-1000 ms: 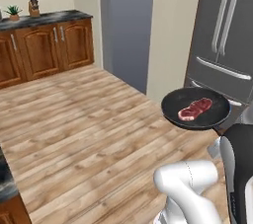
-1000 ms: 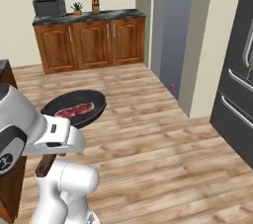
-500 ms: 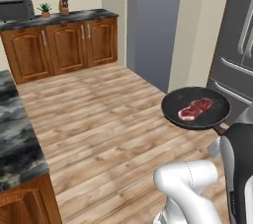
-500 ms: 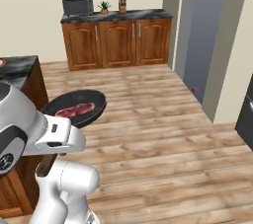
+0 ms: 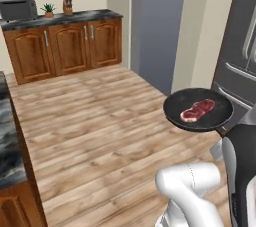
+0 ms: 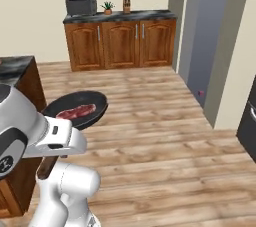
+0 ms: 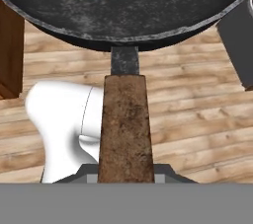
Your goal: Pick up the pan with the steak in it and place it on the dining table. Then place the steak on the plate.
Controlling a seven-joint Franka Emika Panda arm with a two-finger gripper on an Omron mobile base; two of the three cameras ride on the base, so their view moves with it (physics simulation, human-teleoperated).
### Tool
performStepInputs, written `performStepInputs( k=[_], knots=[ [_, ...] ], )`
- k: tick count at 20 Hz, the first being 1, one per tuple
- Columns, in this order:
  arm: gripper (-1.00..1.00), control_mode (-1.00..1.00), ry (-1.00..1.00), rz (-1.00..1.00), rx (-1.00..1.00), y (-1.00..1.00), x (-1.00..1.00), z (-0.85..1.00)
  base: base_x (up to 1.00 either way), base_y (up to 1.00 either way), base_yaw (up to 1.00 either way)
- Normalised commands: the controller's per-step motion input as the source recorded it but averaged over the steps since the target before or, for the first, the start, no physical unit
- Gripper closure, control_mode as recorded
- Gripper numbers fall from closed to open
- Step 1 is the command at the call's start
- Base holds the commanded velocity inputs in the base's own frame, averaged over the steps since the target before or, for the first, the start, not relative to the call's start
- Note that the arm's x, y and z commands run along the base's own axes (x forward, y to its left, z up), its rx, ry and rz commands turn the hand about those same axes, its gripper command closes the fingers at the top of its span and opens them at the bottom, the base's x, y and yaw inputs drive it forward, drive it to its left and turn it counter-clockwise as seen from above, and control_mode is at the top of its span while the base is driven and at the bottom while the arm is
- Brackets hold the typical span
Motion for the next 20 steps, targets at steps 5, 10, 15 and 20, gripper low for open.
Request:
performStepInputs(
  k=[5,10,15,20],
  knots=[
    [1.0,1.0,0.0,0.0,0.0,0.0,0.0,0.0,0.68,-0.21,0.07],
    [1.0,1.0,0.0,0.0,0.0,0.0,0.0,0.0,1.0,0.12,0.01],
    [1.0,1.0,0.0,0.0,0.0,0.0,0.0,0.0,1.0,0.23,0.0],
    [1.0,1.0,0.0,0.0,0.0,0.0,0.0,0.0,1.0,0.24,0.0]
  ],
)
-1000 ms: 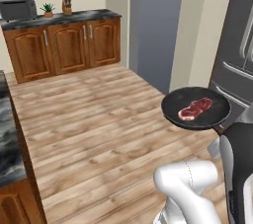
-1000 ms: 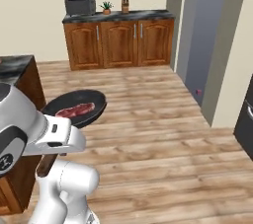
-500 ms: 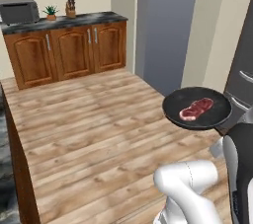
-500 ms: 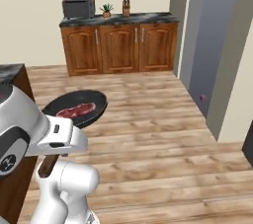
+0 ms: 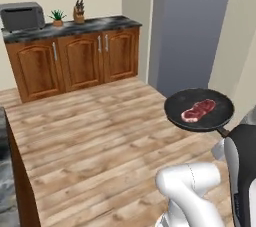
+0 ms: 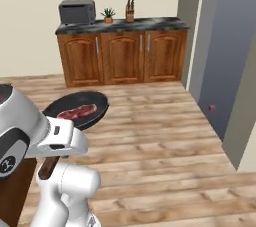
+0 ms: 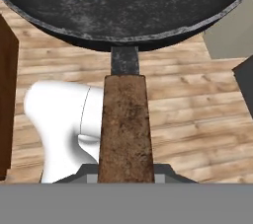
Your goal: Pick up the pan with the steak in it and place it on the dining table. Then place the steak on the plate.
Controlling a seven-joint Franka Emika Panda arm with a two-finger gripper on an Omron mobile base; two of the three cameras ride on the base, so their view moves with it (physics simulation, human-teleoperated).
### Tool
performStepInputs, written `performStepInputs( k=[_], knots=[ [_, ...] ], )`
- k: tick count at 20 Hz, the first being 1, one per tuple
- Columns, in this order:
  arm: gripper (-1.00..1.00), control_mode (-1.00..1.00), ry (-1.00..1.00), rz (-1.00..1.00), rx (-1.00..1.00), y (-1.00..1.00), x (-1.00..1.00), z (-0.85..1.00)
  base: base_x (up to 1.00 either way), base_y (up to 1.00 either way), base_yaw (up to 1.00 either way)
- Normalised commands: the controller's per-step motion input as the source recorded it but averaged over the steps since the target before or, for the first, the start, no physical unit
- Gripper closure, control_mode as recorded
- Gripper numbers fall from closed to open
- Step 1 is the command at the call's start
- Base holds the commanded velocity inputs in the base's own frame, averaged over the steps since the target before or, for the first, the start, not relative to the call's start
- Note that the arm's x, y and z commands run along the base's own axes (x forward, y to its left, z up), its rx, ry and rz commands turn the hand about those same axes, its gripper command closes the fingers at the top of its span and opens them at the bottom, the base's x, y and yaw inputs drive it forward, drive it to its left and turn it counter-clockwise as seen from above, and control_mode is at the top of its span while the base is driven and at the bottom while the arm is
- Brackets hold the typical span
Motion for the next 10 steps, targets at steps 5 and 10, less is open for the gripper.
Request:
performStepInputs(
  k=[5,10],
  knots=[
    [1.0,1.0,0.0,0.0,0.0,0.0,0.0,0.0,1.0,0.24,0.0],
    [1.0,1.0,0.0,0.0,0.0,0.0,0.0,0.0,1.0,0.15,0.01]
  ],
)
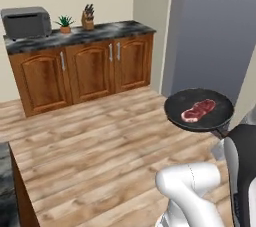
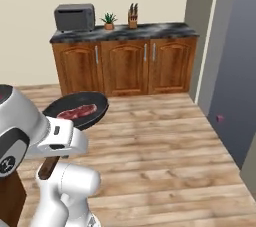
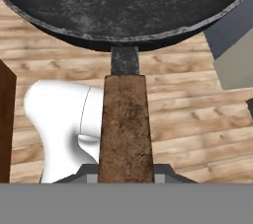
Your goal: Pick up the pan with the steak in it and place it on the dining table. Then place the steak on the plate.
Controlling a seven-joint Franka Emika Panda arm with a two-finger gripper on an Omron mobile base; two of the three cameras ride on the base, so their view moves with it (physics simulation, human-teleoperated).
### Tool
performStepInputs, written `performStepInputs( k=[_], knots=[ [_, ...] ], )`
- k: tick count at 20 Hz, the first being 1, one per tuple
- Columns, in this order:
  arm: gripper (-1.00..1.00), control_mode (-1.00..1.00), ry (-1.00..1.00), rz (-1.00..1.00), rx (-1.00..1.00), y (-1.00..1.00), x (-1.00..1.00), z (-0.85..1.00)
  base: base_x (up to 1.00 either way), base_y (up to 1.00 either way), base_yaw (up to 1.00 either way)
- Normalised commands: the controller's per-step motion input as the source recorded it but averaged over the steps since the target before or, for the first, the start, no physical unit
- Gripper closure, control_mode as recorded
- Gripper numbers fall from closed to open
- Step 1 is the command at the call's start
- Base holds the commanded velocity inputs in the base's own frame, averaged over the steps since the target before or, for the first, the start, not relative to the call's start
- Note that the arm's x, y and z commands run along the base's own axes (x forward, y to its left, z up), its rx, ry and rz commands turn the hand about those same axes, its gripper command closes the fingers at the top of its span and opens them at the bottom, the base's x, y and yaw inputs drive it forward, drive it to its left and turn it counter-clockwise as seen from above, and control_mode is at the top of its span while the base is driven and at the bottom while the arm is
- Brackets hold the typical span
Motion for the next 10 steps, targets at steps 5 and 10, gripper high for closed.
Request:
performStepInputs(
  k=[5,10],
  knots=[
    [1.0,1.0,0.0,0.0,0.0,0.0,0.0,0.0,0.24,0.0,0.38],
    [1.0,1.0,0.0,0.0,0.0,0.0,0.0,0.0,-0.05,0.0,0.48]
  ],
)
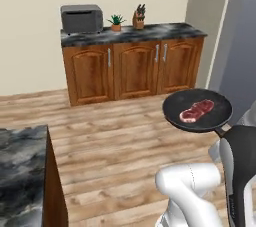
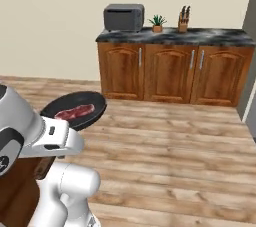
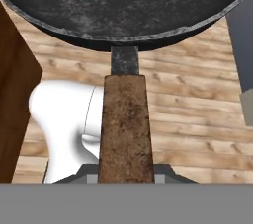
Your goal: Pick up the pan with the steak in it and place it on the dining table. Then place the steak on the plate.
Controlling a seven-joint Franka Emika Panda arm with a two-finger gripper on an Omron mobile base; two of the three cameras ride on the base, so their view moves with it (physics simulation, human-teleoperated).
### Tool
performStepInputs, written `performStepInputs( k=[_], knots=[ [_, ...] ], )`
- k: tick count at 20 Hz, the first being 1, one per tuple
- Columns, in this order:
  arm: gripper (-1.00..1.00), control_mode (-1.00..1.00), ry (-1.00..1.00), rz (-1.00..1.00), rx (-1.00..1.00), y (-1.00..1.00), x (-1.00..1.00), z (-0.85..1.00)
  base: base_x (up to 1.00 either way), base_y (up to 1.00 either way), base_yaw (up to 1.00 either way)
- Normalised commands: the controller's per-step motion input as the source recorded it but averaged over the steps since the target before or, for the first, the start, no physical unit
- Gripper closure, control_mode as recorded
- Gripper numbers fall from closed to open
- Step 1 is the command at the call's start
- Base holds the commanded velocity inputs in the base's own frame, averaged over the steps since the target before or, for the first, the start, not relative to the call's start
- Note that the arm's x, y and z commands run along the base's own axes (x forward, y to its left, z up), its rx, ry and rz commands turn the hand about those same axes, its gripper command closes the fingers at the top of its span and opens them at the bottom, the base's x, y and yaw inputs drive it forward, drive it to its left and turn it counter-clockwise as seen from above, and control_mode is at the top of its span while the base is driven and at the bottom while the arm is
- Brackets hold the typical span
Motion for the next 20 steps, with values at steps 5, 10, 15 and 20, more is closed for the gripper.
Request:
performStepInputs(
  k=[5,10,15,20],
  knots=[
    [1.0,1.0,0.0,0.0,0.0,0.0,0.0,0.0,-0.05,0.0,0.48],
    [1.0,1.0,0.0,0.0,0.0,0.0,0.0,0.0,-0.05,0.0,0.49],
    [1.0,1.0,0.0,0.0,0.0,0.0,0.0,0.0,-0.05,0.0,0.49],
    [1.0,1.0,0.0,0.0,0.0,0.0,0.0,0.0,-0.05,0.0,0.49]
  ],
)
